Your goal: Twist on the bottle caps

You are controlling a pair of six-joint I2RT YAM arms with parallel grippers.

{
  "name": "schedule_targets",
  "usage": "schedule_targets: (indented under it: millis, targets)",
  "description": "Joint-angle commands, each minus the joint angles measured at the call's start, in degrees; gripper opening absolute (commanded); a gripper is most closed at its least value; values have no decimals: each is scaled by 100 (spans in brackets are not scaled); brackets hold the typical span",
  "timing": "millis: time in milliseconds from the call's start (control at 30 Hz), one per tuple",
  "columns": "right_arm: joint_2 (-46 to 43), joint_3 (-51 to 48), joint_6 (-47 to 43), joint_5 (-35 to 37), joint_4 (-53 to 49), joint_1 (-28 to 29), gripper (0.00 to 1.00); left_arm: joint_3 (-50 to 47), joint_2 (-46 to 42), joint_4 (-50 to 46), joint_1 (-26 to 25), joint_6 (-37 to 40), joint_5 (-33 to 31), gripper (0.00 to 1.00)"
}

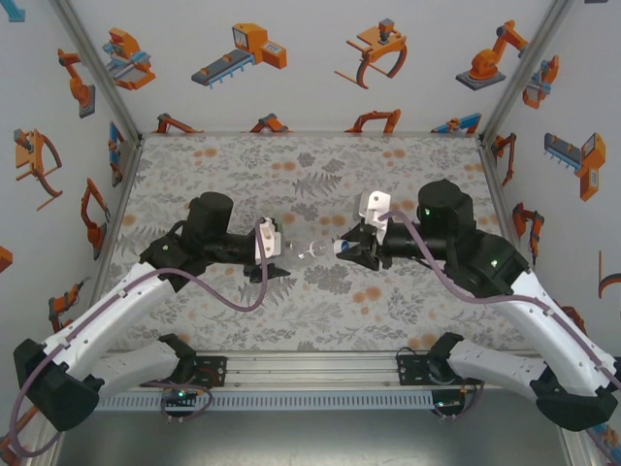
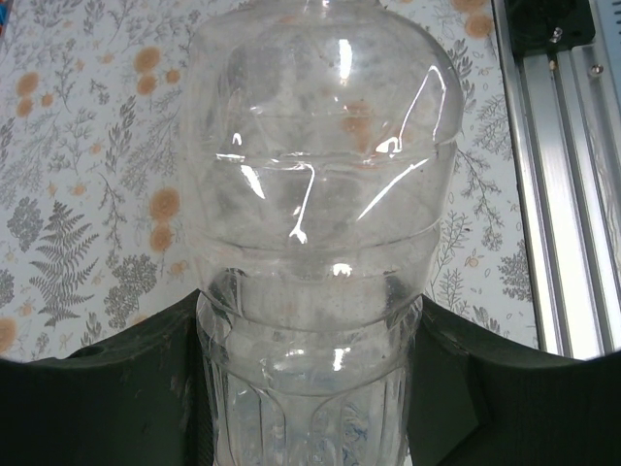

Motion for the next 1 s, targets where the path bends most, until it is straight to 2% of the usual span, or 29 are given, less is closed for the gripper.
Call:
schedule_targets:
  millis: [0,333,967]
  targets:
    - [93,107,-327,-97,59,139,0,118,53,-176,-35,218,206,0]
    - [340,97,-433,2,223,394,0,135,81,-236,-107,265,403,0]
    - [612,202,-838,-419,-251,578,0,189,120,-342,-152,301,482,0]
